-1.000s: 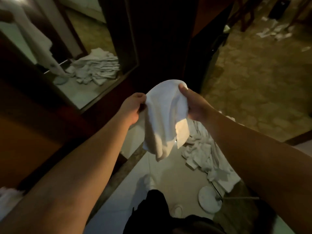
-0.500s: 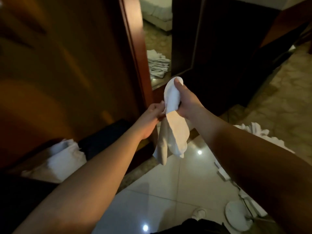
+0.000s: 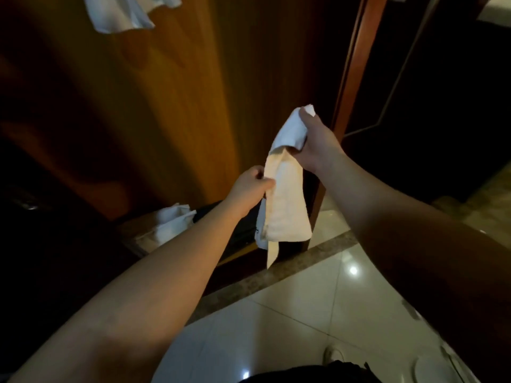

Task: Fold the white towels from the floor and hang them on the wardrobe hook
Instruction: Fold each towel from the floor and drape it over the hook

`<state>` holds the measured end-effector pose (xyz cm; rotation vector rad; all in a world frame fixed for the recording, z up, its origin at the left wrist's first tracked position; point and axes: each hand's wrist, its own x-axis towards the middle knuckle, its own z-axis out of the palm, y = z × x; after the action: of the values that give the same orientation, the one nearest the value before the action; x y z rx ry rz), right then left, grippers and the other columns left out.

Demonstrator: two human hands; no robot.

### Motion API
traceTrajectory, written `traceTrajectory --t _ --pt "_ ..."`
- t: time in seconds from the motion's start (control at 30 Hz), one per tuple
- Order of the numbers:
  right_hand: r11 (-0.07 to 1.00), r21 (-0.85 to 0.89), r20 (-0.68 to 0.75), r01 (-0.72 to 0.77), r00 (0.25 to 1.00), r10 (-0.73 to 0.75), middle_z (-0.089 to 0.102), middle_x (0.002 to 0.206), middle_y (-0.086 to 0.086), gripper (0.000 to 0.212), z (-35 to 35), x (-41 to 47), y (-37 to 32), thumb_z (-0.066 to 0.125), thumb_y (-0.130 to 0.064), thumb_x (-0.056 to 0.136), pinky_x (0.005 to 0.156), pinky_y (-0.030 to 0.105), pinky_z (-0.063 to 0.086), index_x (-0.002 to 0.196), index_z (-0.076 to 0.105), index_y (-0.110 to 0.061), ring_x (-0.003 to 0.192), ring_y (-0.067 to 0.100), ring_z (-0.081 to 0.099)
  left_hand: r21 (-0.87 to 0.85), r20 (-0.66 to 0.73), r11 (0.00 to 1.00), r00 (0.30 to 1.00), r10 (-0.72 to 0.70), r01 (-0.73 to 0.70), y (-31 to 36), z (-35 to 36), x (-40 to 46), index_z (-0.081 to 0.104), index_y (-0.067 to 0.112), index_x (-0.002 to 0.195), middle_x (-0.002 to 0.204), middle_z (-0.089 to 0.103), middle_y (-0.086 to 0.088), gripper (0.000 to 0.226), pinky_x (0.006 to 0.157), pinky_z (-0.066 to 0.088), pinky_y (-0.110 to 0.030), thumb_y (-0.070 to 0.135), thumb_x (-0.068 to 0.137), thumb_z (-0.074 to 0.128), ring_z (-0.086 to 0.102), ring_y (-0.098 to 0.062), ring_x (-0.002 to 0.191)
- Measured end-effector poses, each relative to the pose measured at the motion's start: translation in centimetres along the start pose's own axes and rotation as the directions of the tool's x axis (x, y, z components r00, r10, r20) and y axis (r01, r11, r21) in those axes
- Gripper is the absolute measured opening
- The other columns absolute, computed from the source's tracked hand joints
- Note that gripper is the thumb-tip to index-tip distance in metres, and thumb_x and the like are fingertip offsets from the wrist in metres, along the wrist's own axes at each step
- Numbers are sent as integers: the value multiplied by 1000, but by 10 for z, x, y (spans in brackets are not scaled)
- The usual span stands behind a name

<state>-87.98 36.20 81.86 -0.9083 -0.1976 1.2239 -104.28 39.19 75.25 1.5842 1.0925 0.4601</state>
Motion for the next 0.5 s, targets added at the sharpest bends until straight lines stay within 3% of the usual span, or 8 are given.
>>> traceTrajectory --t 0.07,0.1,0.17,0.2,0.27,0.33,0.4,0.5 --pt "995 -96 2 -15 1000 16 47 146 19 52 18 4 -2 65 -26 99 104 58 48 146 45 -18 136 43 47 42 38 997 997 -67 66 -8 -24 -1 57 23 132 117 67 4 40 76 49 -31 21 92 64 64 -12 99" --pt "987 -160 -80 -7 997 -6 41 153 17 60 31 5 -5 64 -23 99 113 53 42 153 39 -17 141 39 43 70 44 994 995 -90 86 -13 -35 -2 60 24 126 114 68 4 33 72 49 -29 22 93 63 64 -10 95" --pt "863 -456 -110 218 948 -297 32 162 9 74 58 3 -8 68 -22 96 116 41 36 159 28 -18 143 32 40 128 -11 987 995 -101 101 -23 -54 -6 61 29 105 106 68 4 10 69 48 -30 27 94 63 64 -11 92" --pt "813 -526 -117 251 925 -361 31 162 8 75 62 2 -9 67 -22 97 113 38 39 160 27 -18 141 31 42 148 -53 984 994 -91 98 -26 -62 -9 60 30 98 104 67 3 4 70 49 -31 29 95 62 64 -13 93" --pt "902 -359 -89 238 954 -287 42 149 11 61 61 6 -18 62 -20 100 90 34 57 155 36 -19 122 30 54 177 -138 981 989 -60 84 -30 -76 -14 56 32 95 103 65 2 5 65 48 -30 29 97 59 63 -16 93" --pt "984 -110 -120 141 981 -154 53 118 11 38 61 6 -27 56 -17 103 52 22 52 141 50 -19 88 23 56 196 -247 979 969 -10 60 -26 -88 -18 51 34 95 101 62 2 8 59 45 -28 30 100 54 62 -16 88" --pt "991 -89 -153 96 982 -109 55 103 11 31 62 7 -32 54 -16 104 44 18 45 135 54 -18 75 18 53 185 -378 982 925 36 37 -19 -101 -22 49 33 99 97 60 3 4 62 49 -34 32 103 48 61 -17 86" --pt "972 -226 -137 72 985 -105 54 90 6 31 57 15 -38 52 -17 104 42 18 40 135 56 -16 62 12 49 251 -494 968 855 154 -29 -5 -122 -26 50 30 111 90 60 2 11 63 48 -35 37 103 45 61 -22 79"
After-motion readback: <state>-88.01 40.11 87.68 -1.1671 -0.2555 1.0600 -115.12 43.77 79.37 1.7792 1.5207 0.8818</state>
